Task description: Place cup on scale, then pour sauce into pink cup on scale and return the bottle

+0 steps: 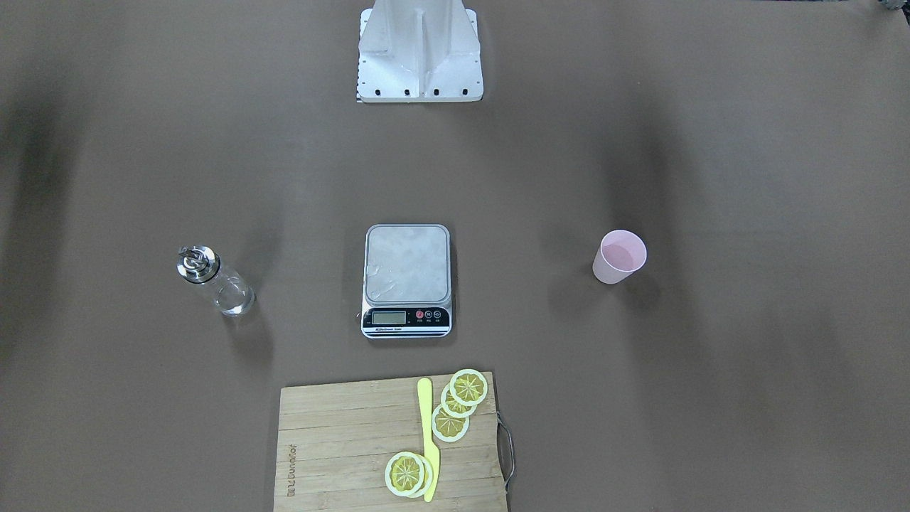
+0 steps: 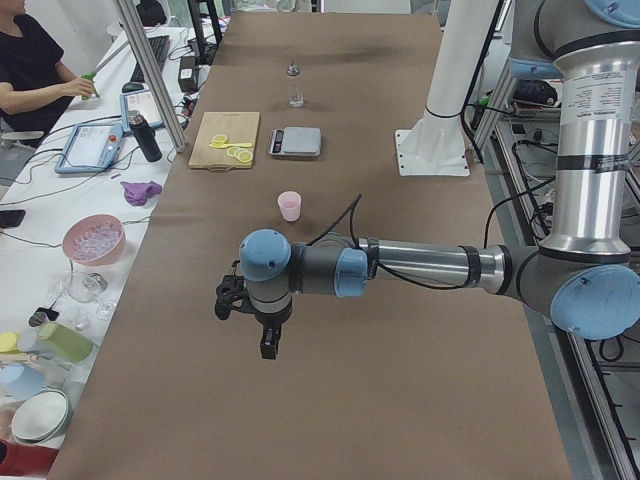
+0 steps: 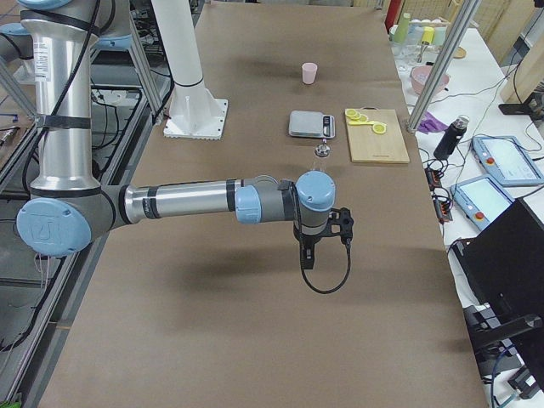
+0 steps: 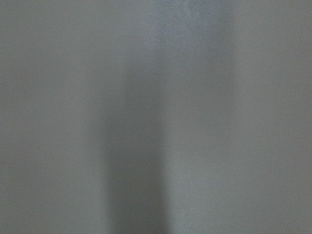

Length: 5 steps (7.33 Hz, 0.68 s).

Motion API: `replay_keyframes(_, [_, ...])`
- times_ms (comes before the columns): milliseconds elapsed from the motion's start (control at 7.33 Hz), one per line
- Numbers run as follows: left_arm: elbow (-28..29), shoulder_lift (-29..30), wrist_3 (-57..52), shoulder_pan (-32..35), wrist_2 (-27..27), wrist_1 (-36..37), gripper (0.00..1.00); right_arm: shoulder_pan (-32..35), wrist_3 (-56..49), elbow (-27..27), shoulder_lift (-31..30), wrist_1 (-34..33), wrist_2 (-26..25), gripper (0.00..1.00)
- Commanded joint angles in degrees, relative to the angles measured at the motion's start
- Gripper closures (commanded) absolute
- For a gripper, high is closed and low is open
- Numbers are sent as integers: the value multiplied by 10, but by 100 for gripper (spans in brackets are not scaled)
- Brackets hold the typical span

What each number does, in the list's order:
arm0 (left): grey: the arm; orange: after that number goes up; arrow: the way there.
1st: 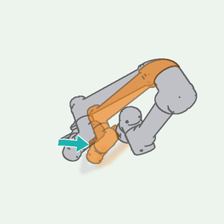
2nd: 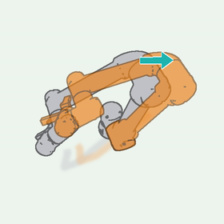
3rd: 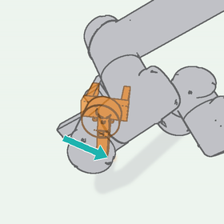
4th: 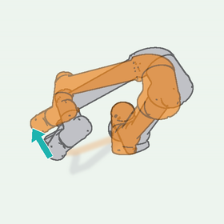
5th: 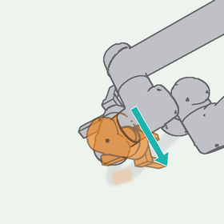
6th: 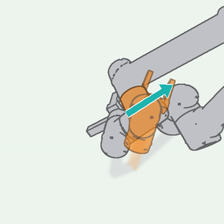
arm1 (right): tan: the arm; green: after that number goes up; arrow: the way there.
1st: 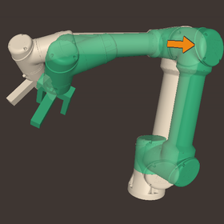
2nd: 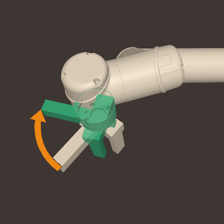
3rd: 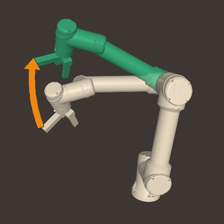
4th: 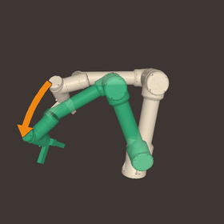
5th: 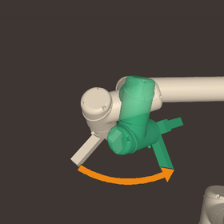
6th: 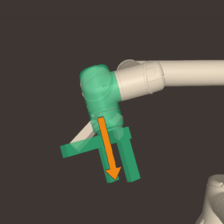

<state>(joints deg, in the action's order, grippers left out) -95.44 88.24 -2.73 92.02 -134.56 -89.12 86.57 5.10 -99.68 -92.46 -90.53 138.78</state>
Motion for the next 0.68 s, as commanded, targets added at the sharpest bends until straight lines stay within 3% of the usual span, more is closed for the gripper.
replay_keyframes(0, [0,0,0,0,-1,0,1,0,0,0,-1,0,-1,0])
replay_keyframes(545, [-1,3,1,0,0,3,1,0,0,2,-1,-1,0,0])
